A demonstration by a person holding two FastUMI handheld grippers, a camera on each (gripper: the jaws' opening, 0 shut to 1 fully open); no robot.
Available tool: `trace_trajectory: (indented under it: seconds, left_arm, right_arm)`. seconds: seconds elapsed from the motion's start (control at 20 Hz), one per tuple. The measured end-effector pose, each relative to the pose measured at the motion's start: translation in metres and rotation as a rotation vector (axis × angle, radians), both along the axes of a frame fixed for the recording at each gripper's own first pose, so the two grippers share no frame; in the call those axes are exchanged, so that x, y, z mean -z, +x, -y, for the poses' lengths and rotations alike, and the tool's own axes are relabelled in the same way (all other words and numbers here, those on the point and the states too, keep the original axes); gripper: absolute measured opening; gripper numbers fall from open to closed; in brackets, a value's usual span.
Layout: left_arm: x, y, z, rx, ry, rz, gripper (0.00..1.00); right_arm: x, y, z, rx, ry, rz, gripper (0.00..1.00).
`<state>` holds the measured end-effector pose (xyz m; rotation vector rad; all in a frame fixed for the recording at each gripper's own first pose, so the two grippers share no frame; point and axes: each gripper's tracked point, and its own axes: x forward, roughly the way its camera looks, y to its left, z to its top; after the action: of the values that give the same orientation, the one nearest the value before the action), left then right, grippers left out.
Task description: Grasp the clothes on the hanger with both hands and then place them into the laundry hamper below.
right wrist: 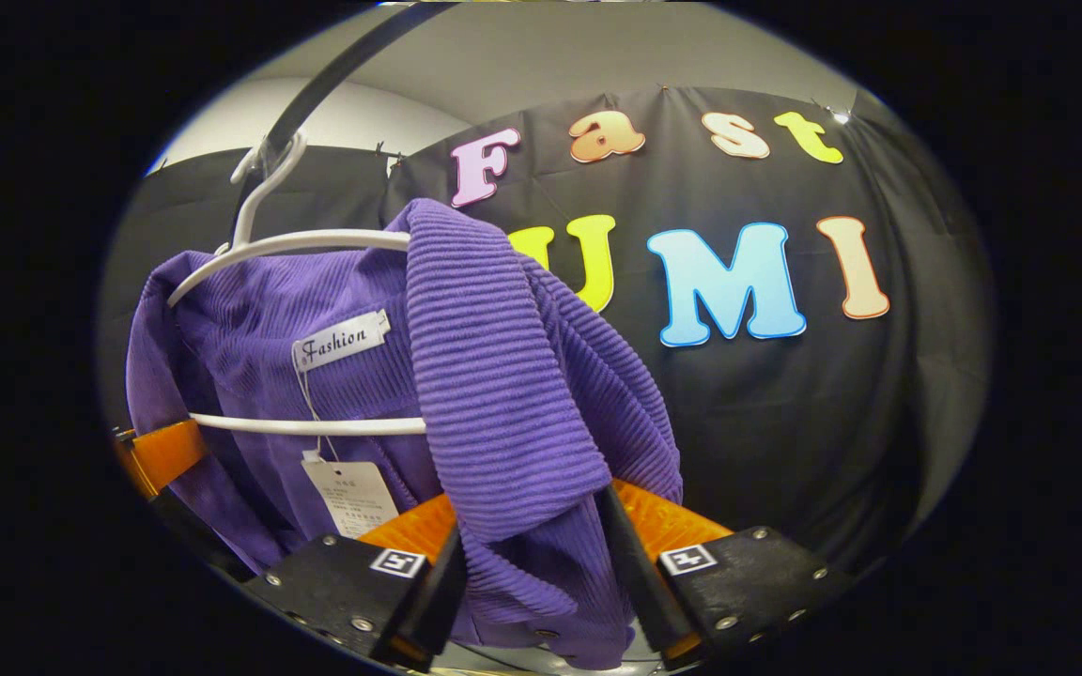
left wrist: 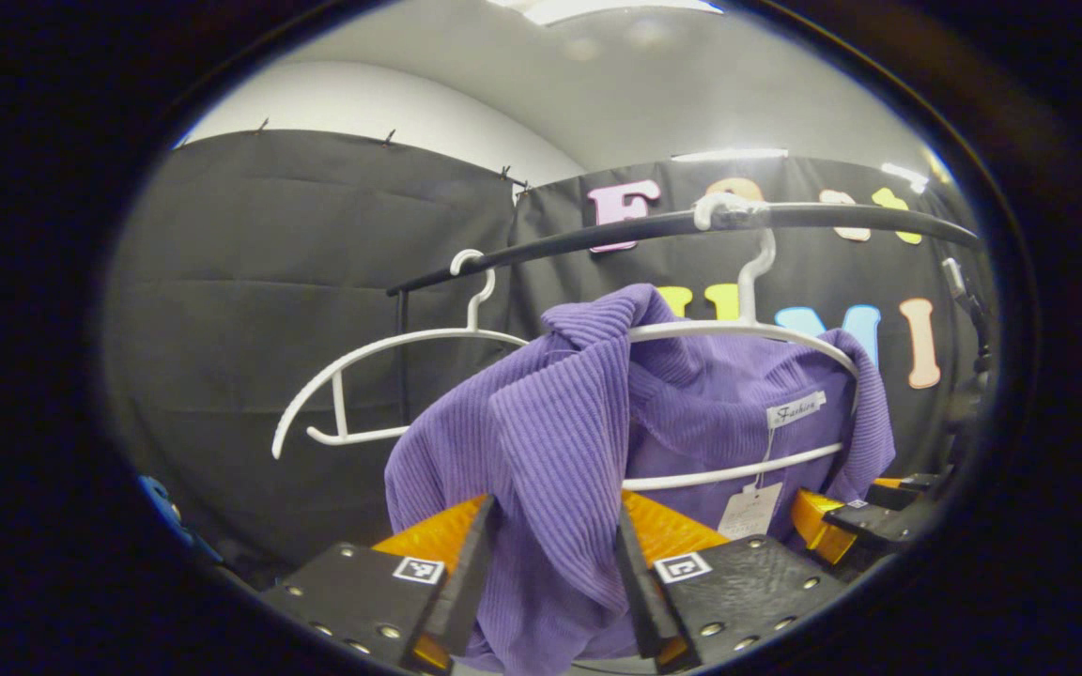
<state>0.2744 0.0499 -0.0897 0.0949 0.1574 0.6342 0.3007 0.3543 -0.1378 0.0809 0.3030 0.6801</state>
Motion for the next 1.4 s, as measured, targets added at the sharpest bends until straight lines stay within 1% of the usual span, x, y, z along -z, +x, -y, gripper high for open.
trace_trajectory:
  seconds: [0.1,0.15,0.2,0.25,0.3,0.35,0.4,0.45,0.5,0.65,0.75,0.9,0.95,1.0,1.05,1.1,1.2,1.25,1.3,1.35,1.4]
  left_arm:
    - [-0.002,-0.009,-0.006,-0.025,0.004,0.014,0.27]
    - [0.000,-0.006,-0.003,0.002,-0.022,0.025,0.09]
    - [0.000,-0.006,-0.002,0.029,-0.050,0.041,0.05]
    - [0.000,-0.008,-0.007,0.036,-0.072,0.057,0.01]
    - [-0.004,-0.012,-0.008,0.042,-0.088,0.066,0.05]
    - [-0.005,-0.015,-0.005,0.051,-0.102,0.074,0.08]
    - [-0.008,-0.017,-0.005,0.052,-0.104,0.078,0.02]
    - [-0.012,-0.017,-0.004,0.062,-0.108,0.084,0.08]
    - [-0.019,-0.018,0.003,0.085,-0.112,0.103,0.02]
    - [-0.035,-0.029,0.011,0.147,-0.096,0.135,0.02]
    - [-0.052,-0.033,0.016,0.187,-0.086,0.146,0.02]
    - [-0.082,-0.042,-0.002,0.194,-0.069,0.167,0.02]
    - [-0.092,-0.045,-0.008,0.210,-0.070,0.181,0.02]
    - [-0.099,-0.045,-0.015,0.226,-0.077,0.192,0.00]
    - [-0.104,-0.045,-0.021,0.239,-0.086,0.202,0.02]
    - [-0.107,-0.044,-0.027,0.248,-0.096,0.208,0.00]
    - [-0.111,-0.042,-0.038,0.267,-0.124,0.227,0.02]
    - [-0.115,-0.042,-0.040,0.278,-0.134,0.237,0.08]
    - [-0.120,-0.042,-0.045,0.289,-0.137,0.244,0.08]
    - [-0.126,-0.039,-0.051,0.305,-0.133,0.250,0.08]
    - [-0.130,-0.037,-0.056,0.319,-0.126,0.250,0.08]
  right_arm:
    - [-0.006,-0.002,0.004,-0.007,0.058,-0.012,0.47]
    - [-0.008,-0.001,0.007,-0.002,0.093,-0.031,0.33]
    - [-0.009,0.001,0.008,-0.002,0.125,-0.049,0.18]
    - [-0.010,0.001,0.007,-0.018,0.145,-0.059,0.14]
    - [-0.008,0.000,0.006,-0.036,0.144,-0.067,0.09]
    - [-0.006,-0.001,0.004,-0.069,0.141,-0.076,0.07]
    - [-0.004,-0.004,0.005,-0.097,0.126,-0.082,0.04]
    - [-0.007,-0.002,0.008,-0.103,0.119,-0.073,0.03]
    - [-0.010,0.004,0.013,-0.089,0.116,-0.064,0.03]
    - [-0.020,0.003,0.030,-0.020,0.117,-0.045,0.03]
    - [-0.023,0.000,0.038,0.013,0.106,-0.063,0.01]
    - [-0.043,0.004,0.056,0.097,0.096,-0.022,0.03]
    - [-0.052,0.005,0.062,0.130,0.098,-0.003,0.03]
    - [-0.058,0.004,0.066,0.160,0.103,0.016,0.02]
    - [-0.064,0.005,0.070,0.191,0.108,0.032,0.02]
    - [-0.067,0.006,0.074,0.215,0.108,0.045,0.03]
    - [-0.070,0.005,0.076,0.249,0.095,0.074,0.03]
    - [-0.071,0.004,0.079,0.262,0.088,0.080,0.01]
    - [-0.073,0.005,0.079,0.272,0.087,0.079,0.03]
    - [-0.077,0.004,0.079,0.281,0.090,0.081,0.01]
    - [-0.080,0.003,0.079,0.289,0.089,0.091,0.03]
